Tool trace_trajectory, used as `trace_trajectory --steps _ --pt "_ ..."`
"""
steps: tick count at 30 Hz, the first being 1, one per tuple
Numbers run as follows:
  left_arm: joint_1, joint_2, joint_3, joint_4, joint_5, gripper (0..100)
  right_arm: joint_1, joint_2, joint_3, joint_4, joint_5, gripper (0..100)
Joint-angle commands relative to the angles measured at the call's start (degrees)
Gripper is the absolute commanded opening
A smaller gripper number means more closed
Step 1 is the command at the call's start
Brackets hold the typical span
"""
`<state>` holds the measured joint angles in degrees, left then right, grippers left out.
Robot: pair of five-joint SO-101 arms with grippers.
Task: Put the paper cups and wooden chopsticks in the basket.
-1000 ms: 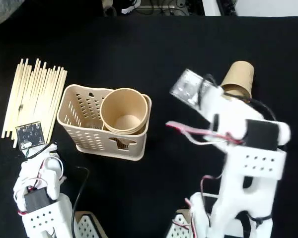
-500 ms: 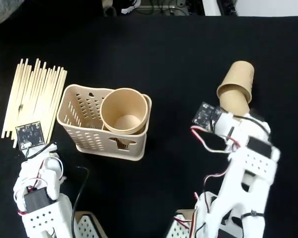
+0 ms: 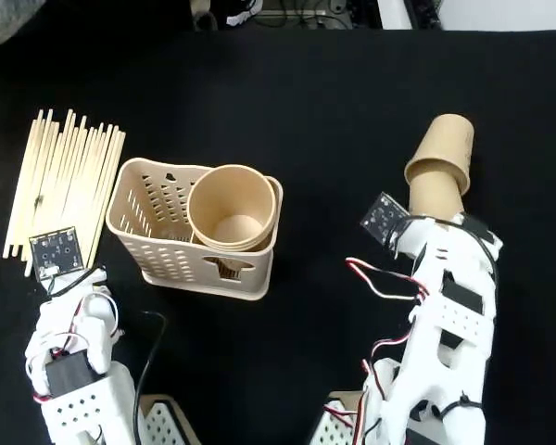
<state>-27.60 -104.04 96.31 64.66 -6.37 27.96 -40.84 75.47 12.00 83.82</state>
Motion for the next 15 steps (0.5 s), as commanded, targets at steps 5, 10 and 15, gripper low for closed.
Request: trace_trajectory --steps 5,10,15 --pt "-0.22 -0.44 1.01 -0.97 -0.53 3 1.23 -0.66 -3.38 6.42 -6.42 1.2" --pt "-0.22 -0.44 1.01 -0.97 -0.53 3 -0.35 -0.66 -15.78 25.76 -15.38 1.2" --pt "-0.22 -0.44 1.01 -0.97 -0.53 3 -4.75 -0.66 -28.09 43.52 -24.26 1.2"
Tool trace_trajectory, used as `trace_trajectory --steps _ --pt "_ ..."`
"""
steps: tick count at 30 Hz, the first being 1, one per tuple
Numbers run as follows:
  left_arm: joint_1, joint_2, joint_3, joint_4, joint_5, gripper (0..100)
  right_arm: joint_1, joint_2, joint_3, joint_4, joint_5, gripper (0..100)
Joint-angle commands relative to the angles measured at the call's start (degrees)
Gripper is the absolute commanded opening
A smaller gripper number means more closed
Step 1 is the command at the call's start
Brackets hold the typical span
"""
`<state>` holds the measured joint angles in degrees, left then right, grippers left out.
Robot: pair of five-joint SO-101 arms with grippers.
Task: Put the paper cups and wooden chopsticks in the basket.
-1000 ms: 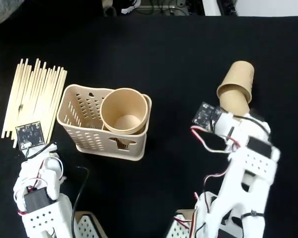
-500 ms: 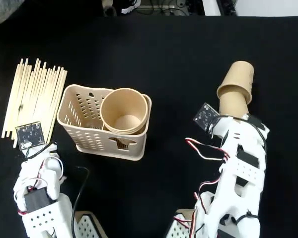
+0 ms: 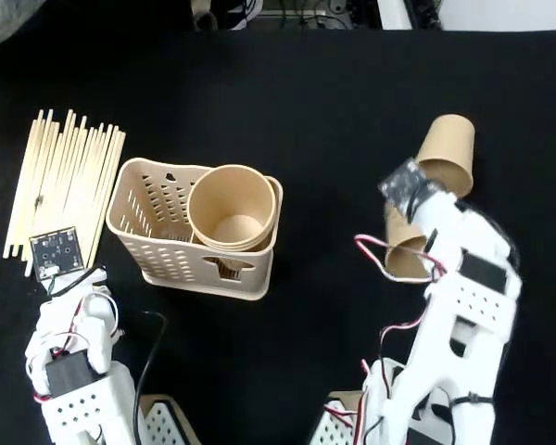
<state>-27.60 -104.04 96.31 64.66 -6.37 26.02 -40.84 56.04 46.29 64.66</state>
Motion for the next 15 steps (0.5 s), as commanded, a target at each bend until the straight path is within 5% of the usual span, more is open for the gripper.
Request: trace_trajectory --steps 1,10,15 --pt "-0.22 -0.44 1.01 -0.97 -0.53 3 -3.78 -0.66 -10.77 11.96 -6.95 1.2" --pt "-0.22 -0.44 1.01 -0.97 -0.53 3 -11.52 -5.58 -24.48 27.87 -19.69 1.2" --pt "-0.22 -0.44 1.01 -0.97 -0.53 3 -21.45 -16.13 -31.96 39.47 -26.55 1.2"
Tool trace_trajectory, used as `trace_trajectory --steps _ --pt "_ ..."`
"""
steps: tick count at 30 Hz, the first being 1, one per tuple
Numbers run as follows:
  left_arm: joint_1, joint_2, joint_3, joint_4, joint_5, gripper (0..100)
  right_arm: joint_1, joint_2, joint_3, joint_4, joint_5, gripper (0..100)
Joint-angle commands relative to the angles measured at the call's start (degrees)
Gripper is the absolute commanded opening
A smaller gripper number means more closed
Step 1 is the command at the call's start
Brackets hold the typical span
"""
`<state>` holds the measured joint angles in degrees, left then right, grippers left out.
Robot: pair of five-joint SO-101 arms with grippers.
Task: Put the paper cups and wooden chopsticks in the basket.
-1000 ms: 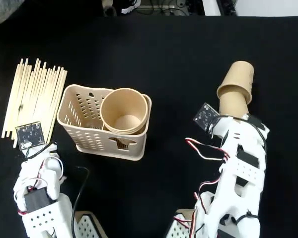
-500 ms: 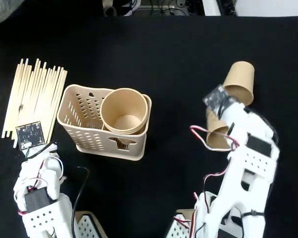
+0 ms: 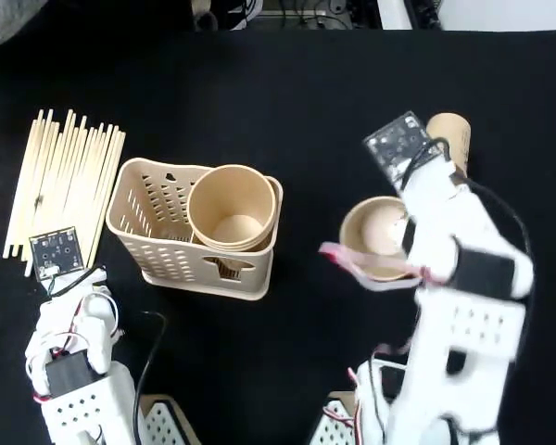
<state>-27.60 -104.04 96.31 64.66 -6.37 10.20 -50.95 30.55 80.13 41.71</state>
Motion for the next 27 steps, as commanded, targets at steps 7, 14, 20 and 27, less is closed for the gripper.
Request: trace_trajectory --steps 7,14,20,27 --pt "-0.22 -0.44 1.01 -0.88 -0.53 3 -22.68 -10.33 -22.29 13.89 -21.36 1.2" --pt "-0.22 -0.44 1.01 -0.88 -0.53 3 -33.76 -6.29 -38.99 12.75 -33.14 1.3" --pt "-0.22 -0.44 1.01 -0.88 -0.53 3 -42.81 3.21 -44.44 12.48 -32.97 1.5" --pt "-0.31 -0.44 1.01 -0.88 -0.53 3 -42.99 12.97 -44.35 6.15 -32.88 1.5"
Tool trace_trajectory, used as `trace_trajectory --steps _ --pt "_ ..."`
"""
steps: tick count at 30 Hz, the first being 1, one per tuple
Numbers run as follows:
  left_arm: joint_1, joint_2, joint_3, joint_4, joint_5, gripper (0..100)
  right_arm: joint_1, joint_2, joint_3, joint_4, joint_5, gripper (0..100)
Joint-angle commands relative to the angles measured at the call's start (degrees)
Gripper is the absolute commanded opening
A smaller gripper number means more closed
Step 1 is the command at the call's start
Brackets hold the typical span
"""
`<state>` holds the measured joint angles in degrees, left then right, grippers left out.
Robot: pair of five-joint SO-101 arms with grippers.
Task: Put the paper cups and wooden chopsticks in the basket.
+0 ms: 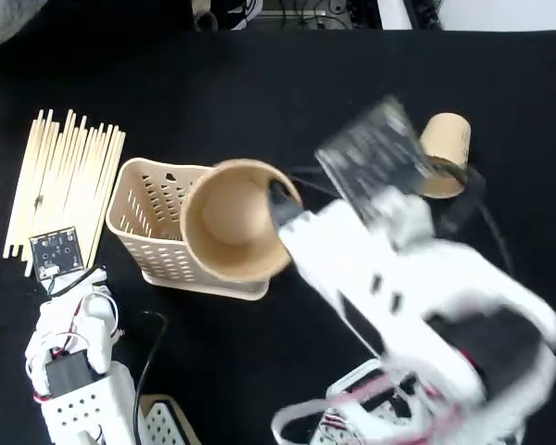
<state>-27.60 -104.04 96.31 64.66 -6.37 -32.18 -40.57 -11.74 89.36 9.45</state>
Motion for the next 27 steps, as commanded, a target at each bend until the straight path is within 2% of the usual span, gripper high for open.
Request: trace_trajectory --steps 1,12,17,19,22,24,27 --pt "-0.31 -0.44 1.01 -0.88 -0.53 3 -0.62 3.56 -1.98 -3.60 -0.62 1.5" --pt "-0.40 -0.44 1.01 -0.88 -0.53 3 -0.35 10.33 -1.63 -5.10 1.76 1.5" --pt "-0.40 -0.44 1.01 -0.88 -0.53 3 5.71 12.53 -1.63 -4.75 1.32 1.8" --pt "-0.31 -0.44 1.01 -0.88 -0.53 3 7.03 14.11 -1.63 -3.43 1.32 8.0" --pt "-0.31 -0.44 1.01 -0.88 -0.53 3 6.95 16.31 -1.63 -1.14 1.76 29.5" --pt "-0.31 -0.44 1.01 -0.88 -0.53 3 5.45 16.84 -1.63 -0.09 5.27 41.0" --pt "-0.31 -0.44 1.01 -0.97 -0.53 3 3.43 17.10 -1.63 1.23 9.76 47.9"
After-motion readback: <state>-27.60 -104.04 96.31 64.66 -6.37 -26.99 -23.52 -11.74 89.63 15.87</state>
